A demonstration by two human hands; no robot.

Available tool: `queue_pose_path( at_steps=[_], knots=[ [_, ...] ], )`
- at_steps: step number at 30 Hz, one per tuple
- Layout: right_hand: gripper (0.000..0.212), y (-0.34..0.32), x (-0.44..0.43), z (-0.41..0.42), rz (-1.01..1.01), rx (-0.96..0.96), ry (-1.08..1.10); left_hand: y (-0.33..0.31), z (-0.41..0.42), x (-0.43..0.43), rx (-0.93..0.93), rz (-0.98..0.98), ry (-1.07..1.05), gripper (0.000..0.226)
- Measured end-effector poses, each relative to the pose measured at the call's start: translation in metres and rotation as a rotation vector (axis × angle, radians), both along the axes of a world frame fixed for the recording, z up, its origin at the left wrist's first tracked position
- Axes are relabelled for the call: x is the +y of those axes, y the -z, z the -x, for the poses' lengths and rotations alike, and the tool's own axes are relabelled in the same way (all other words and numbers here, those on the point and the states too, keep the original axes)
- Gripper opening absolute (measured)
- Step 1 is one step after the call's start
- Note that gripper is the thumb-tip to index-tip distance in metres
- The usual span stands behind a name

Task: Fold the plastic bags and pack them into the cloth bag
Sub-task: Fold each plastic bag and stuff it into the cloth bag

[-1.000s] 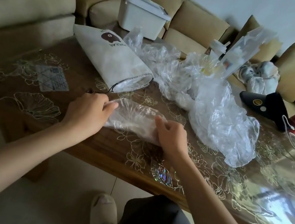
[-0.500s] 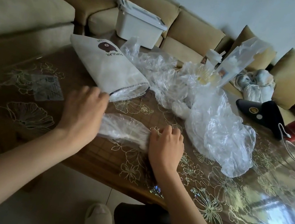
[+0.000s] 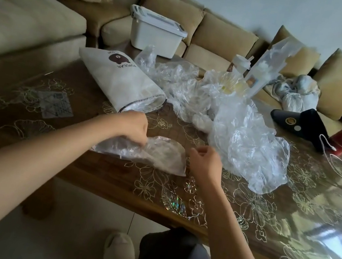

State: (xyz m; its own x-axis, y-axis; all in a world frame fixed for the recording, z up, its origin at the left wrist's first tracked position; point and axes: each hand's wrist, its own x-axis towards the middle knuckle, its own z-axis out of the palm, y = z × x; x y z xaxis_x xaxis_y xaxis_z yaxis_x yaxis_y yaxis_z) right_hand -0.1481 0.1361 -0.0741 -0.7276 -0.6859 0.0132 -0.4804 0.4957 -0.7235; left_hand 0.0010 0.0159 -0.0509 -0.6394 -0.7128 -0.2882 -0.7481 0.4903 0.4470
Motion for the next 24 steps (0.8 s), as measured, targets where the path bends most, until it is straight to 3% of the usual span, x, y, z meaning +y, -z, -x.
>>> queue_pose_path(
  at_steps=[5, 7, 9, 11, 13, 17, 20, 24],
  knots=[
    [0.010, -0.035, 0.031, 0.011, 0.270, -0.609, -0.100, -0.025, -0.024, 0.021, 0.578, -0.533, -0.251, 0.005],
    [0.031, -0.043, 0.043, 0.014, 0.259, -0.838, -0.230, -0.030, -0.030, 0.037, 0.816, -0.756, -0.302, 0.001],
    [0.051, -0.043, 0.054, 0.013, 0.173, -0.960, -0.352, -0.029, -0.030, 0.053, 0.921, -0.860, -0.306, 0.012],
    [0.065, -0.039, 0.058, 0.007, 0.121, -1.011, -0.478, -0.021, -0.026, 0.069, 0.931, -0.909, -0.291, 0.030],
    [0.065, -0.033, 0.057, 0.001, 0.121, -1.040, -0.503, -0.013, -0.020, 0.083, 0.895, -0.956, -0.262, 0.049],
    [0.029, -0.030, 0.056, 0.002, 0.222, -0.970, -0.420, -0.007, -0.015, 0.096, 0.765, -0.938, -0.184, 0.073],
    [0.033, -0.027, 0.058, 0.005, 0.267, -0.918, -0.406, -0.013, -0.011, 0.095, 0.765, -0.926, -0.120, 0.096],
    [0.035, -0.030, 0.062, 0.004, 0.276, -0.882, -0.411, -0.019, 0.004, 0.106, 0.763, -0.723, -0.142, 0.052]
  ],
)
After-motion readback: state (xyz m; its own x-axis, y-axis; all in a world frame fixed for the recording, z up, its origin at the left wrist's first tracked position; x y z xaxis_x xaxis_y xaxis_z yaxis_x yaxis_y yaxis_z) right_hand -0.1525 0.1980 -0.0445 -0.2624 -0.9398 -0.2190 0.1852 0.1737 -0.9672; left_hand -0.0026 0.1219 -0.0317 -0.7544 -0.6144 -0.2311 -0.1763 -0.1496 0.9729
